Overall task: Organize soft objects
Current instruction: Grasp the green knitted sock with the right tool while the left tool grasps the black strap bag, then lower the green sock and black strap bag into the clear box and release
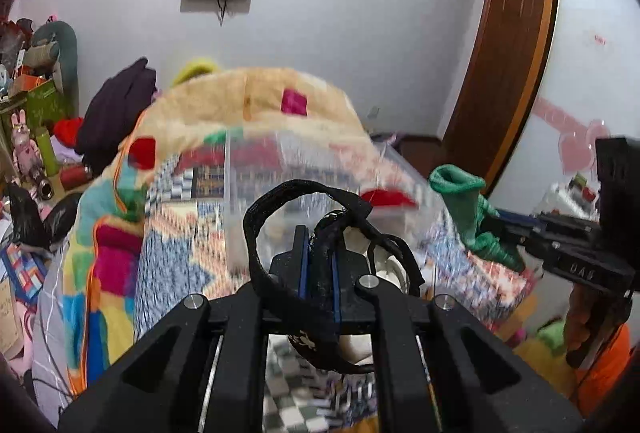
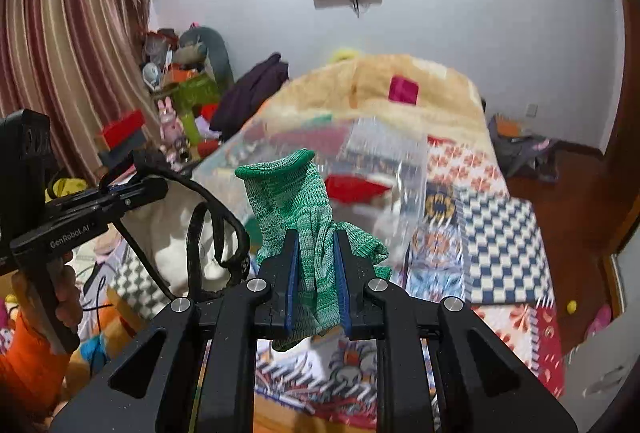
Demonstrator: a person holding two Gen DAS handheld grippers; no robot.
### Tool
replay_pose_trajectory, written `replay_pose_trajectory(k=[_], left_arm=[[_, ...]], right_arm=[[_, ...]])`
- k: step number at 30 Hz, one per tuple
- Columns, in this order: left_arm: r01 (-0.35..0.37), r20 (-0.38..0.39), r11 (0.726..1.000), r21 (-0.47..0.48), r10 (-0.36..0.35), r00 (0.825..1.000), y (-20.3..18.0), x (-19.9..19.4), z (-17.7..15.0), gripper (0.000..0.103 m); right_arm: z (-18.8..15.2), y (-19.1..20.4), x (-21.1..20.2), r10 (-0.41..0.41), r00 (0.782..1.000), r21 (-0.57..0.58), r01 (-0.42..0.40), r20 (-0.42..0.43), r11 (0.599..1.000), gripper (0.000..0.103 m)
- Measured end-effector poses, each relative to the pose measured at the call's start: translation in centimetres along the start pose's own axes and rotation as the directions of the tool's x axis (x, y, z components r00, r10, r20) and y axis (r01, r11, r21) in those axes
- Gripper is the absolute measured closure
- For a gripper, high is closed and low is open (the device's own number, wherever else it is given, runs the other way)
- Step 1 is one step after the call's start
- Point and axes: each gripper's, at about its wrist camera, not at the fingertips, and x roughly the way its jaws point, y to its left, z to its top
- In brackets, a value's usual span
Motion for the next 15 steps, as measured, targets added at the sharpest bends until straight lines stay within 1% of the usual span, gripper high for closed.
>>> replay_pose_trajectory(k=[3, 8, 12, 15], left_arm=[[-0.023, 0.059, 1.000, 0.008, 0.022, 0.998, -0.3, -0.3, 2.1, 0.095], [-0.056, 0.128, 0.998, 0.020, 0.053, 0.990, -0.7, 0.3, 4.7, 0.095], [-0.080, 0.126, 0.996, 0.031, 0.076, 0.989, -0.7, 2.2, 6.4, 0.095], [-0.091, 0.115, 0.996, 0.009, 0.090, 0.989, -0.1, 4.1, 7.4, 0.095]], right_arm=[[1.3, 0.0, -0.3, -0.010, 0.999, -0.007, 0.010, 0.040, 1.000, 0.088], [3.4, -0.2, 0.2, -0.025, 0.996, -0.006, 0.025, 0.087, 1.000, 0.088], [4.8, 0.1, 1.4, -0.045, 0.994, -0.023, 0.048, 0.102, 0.999, 0.088], [5.6, 0.2, 2.6, -0.051, 0.994, -0.025, 0.053, 0.100, 0.998, 0.088]])
